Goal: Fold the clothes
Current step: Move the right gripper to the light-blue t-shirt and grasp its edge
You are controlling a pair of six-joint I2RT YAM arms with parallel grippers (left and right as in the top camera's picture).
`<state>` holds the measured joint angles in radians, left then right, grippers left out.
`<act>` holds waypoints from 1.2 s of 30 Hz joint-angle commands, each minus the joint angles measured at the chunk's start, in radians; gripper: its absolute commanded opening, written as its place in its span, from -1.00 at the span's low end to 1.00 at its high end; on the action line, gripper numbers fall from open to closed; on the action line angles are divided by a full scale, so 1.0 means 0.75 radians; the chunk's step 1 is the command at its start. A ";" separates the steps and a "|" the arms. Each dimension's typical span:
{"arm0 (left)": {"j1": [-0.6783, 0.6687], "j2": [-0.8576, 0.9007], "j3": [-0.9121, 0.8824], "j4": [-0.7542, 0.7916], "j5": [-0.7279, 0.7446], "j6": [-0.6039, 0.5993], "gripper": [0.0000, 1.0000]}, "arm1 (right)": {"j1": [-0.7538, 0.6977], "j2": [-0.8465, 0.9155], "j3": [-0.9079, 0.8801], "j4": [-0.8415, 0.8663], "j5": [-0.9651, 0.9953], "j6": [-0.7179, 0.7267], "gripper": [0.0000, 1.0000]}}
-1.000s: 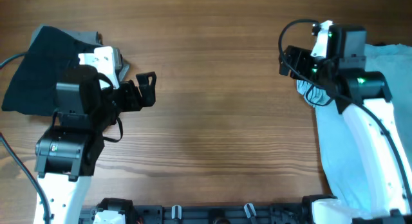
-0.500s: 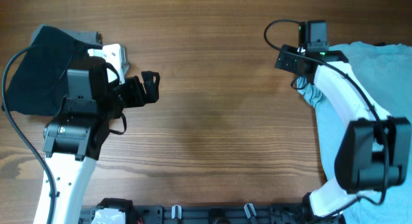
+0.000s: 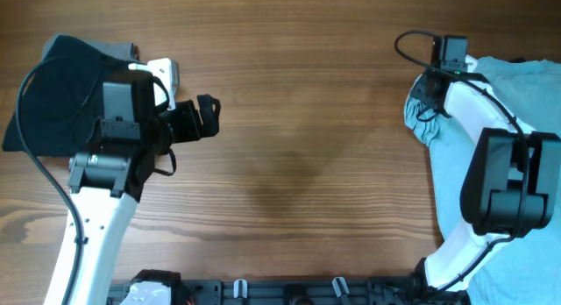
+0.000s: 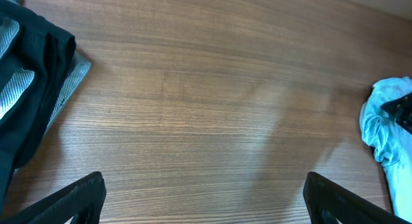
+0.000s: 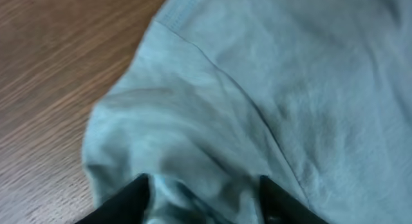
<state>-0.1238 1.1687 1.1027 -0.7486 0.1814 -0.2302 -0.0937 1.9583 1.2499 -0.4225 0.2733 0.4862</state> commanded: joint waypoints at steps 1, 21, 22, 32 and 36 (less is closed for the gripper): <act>-0.007 0.033 0.018 0.004 0.016 0.017 0.96 | 0.001 0.020 -0.008 0.032 -0.085 0.012 -0.13; -0.007 0.048 0.017 0.005 0.016 0.018 1.00 | -0.089 -0.016 -0.009 -0.106 -0.450 -0.326 0.51; -0.007 0.048 0.017 0.005 0.016 0.018 0.99 | -0.090 -0.016 -0.009 -0.118 -0.419 -0.326 0.51; -0.007 0.048 0.018 0.005 0.016 0.018 1.00 | -0.089 -0.018 -0.008 -0.131 -0.496 -0.330 -0.08; -0.007 0.048 0.017 0.004 0.016 0.018 1.00 | -0.090 -0.027 -0.008 -0.127 -0.494 -0.337 0.04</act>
<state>-0.1238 1.1999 1.1027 -0.7483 0.1814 -0.2298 -0.1627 1.9728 1.2499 -0.5179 -0.0818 0.2432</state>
